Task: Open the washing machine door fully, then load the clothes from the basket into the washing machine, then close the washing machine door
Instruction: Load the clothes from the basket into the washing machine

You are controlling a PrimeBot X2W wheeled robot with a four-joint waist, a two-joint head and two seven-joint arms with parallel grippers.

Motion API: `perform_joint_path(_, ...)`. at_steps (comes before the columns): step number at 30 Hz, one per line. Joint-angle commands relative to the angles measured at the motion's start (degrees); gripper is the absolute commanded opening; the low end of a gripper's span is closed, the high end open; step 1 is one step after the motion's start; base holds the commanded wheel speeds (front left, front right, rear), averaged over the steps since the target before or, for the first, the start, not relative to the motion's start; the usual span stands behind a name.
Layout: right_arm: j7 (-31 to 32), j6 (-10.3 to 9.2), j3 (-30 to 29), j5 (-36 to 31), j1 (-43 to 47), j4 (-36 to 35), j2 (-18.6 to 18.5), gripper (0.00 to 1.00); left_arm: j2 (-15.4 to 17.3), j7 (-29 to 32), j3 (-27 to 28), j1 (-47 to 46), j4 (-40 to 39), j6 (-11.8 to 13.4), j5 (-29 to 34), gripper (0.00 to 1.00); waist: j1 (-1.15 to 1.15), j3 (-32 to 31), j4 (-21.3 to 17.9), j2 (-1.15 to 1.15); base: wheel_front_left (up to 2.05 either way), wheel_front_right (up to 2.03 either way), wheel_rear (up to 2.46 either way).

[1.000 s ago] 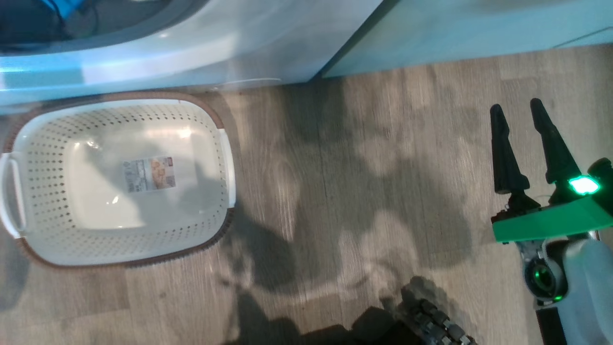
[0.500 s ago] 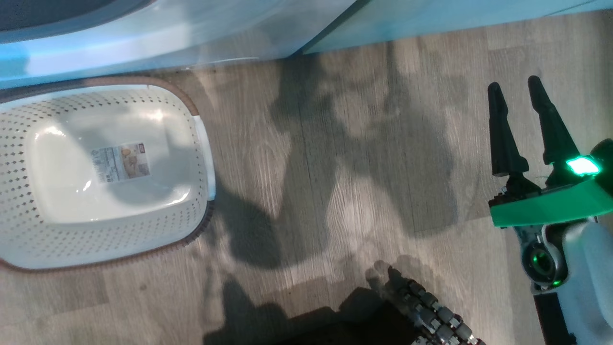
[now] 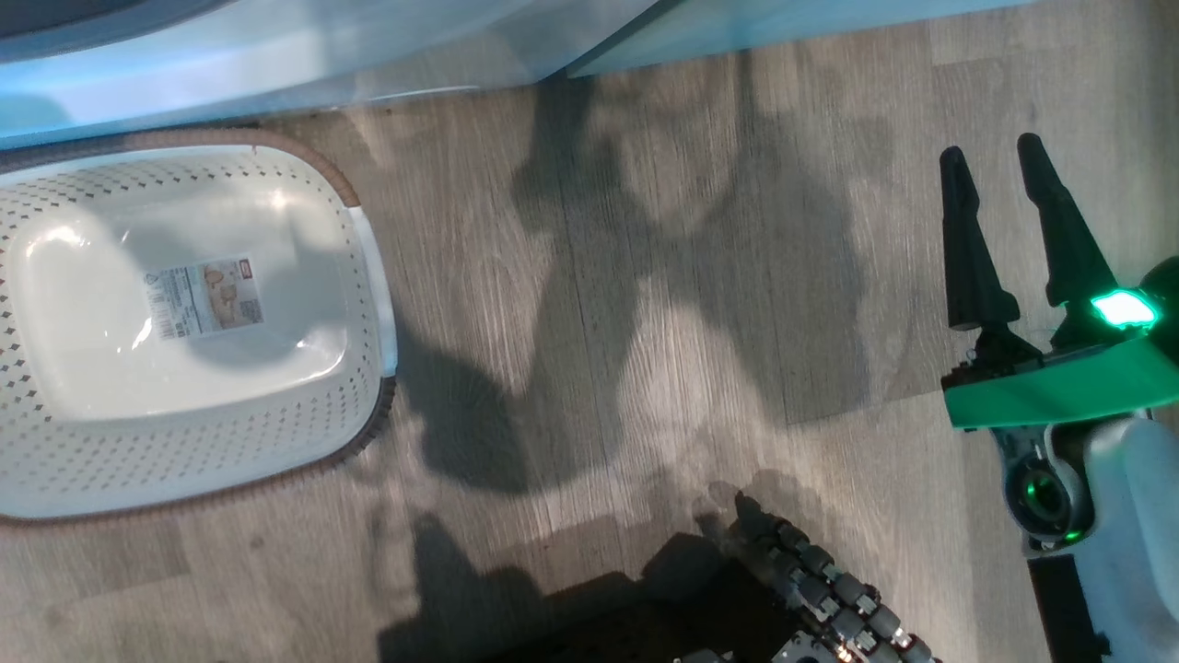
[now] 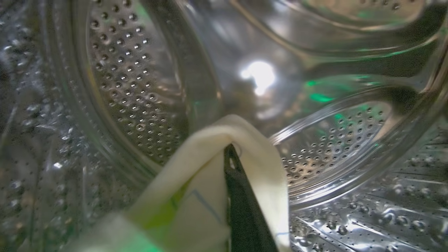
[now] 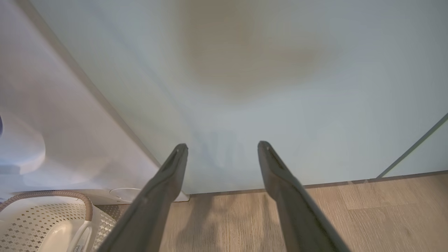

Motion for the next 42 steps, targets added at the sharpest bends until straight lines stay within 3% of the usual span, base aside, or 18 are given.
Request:
perform_joint_path(1, -0.38, 0.25, 0.51, 0.6, 0.53, -1.75, -0.14, 1.0, 2.27, -0.32, 0.59, -2.3, -2.31, -0.43, 0.79, 0.0, 0.0, 0.21, 0.03, 0.0, 0.0, 0.0, 0.0)
perform_joint_path(7, -0.38, 0.25, 0.92, 0.74, 0.3, -1.73, -0.14, 1.0, 2.34, -0.53, 0.7, -1.85, -0.79, -0.61, 0.98, 0.0, 0.0, 0.59, -0.07, 0.0, 0.0, 0.0, 0.0)
perform_joint_path(8, -0.38, 0.25, 0.96, 0.78, 0.3, -1.71, -0.14, 1.0, 2.28, -0.41, 0.39, -1.64, 0.12, -0.63, 1.01, 0.12, 0.0, 0.59, -0.09, 0.0, 0.0, 0.0, 0.0)
perform_joint_path(9, -0.38, 0.25, 0.96, 0.8, 0.32, -1.68, -0.14, 1.0, 2.17, 0.13, -0.02, -1.47, 1.07, -0.64, 1.03, 0.49, 0.0, 0.57, -0.07, 0.0, 0.0, 0.0, 0.0)
perform_joint_path(10, -0.38, 0.25, 0.95, 0.81, 0.35, -1.64, -0.14, 1.0, 2.01, 1.02, -0.43, -1.39, 2.02, -0.65, 0.99, 0.98, 0.0, 0.55, -0.04, 0.0, 0.0, 0.0, 0.0)
perform_joint_path(23, -0.38, 0.25, 0.51, 0.15, 1.23, -1.03, -0.14, 1.0, -0.54, 12.06, -6.14, 0.93, 8.36, -0.72, 1.57, 1.0, 0.0, -2.76, 1.48, 0.0, 0.0, 0.0, 0.0)
perform_joint_path(31, -0.38, 0.25, -0.64, -0.87, 3.78, -0.58, -0.14, 1.0, -1.84, 13.79, -8.14, 7.53, 8.54, -0.73, 0.15, 1.0, 0.0, -8.07, 3.46, 0.0, 0.0, 0.0, 0.0)
perform_joint_path(42, -0.38, 0.25, -2.52, -3.13, 7.38, -0.11, -0.14, 1.0, -2.71, 12.23, -9.25, 20.68, 2.34, -0.73, -5.63, 1.0, 0.0, -16.71, 7.04, 0.0, 0.0, 0.0, 0.0)
